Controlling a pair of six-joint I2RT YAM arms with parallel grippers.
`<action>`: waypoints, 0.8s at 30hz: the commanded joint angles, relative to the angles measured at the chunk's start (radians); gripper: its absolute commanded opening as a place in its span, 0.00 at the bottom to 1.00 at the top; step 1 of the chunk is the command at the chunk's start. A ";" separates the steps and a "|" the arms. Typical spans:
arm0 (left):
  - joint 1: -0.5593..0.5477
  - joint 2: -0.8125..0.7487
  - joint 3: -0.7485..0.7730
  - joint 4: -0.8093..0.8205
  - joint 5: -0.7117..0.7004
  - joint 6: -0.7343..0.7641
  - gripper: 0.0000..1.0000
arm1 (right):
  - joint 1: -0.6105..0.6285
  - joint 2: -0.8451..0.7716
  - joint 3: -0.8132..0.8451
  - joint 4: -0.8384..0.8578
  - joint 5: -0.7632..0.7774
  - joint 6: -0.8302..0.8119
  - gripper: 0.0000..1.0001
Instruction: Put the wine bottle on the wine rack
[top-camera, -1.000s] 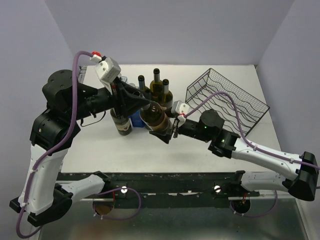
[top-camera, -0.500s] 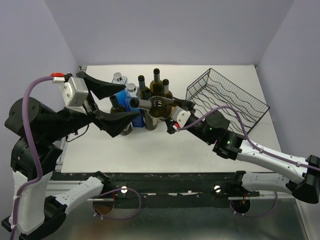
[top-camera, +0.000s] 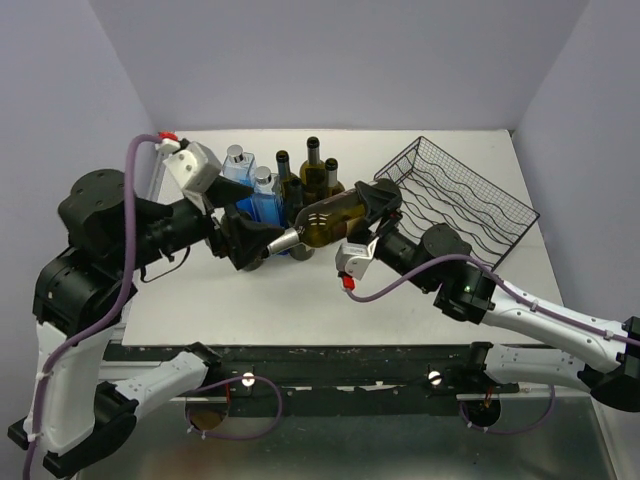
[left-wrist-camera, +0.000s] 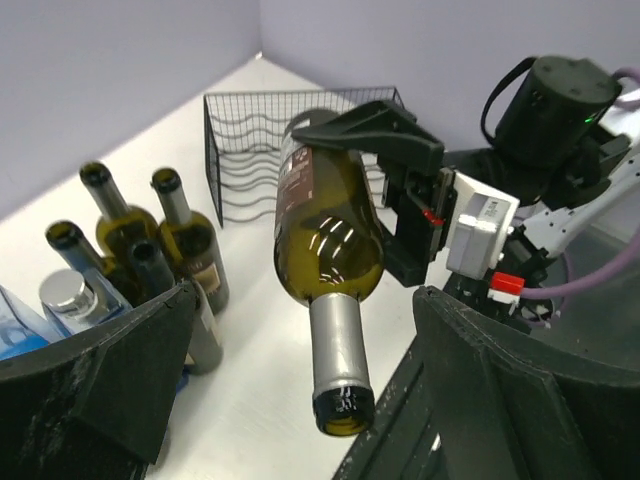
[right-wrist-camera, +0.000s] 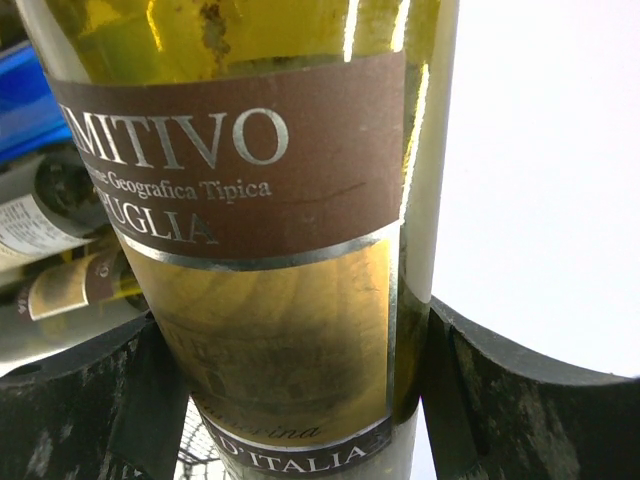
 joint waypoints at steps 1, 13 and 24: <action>-0.003 0.027 -0.042 -0.130 0.064 0.019 0.99 | 0.008 -0.033 0.020 0.023 0.003 -0.163 0.01; -0.003 0.100 -0.186 -0.198 0.161 0.049 0.94 | 0.008 -0.021 0.030 0.004 -0.008 -0.275 0.01; -0.024 0.167 -0.168 -0.284 0.080 0.107 0.84 | 0.007 0.002 0.059 -0.011 -0.004 -0.269 0.01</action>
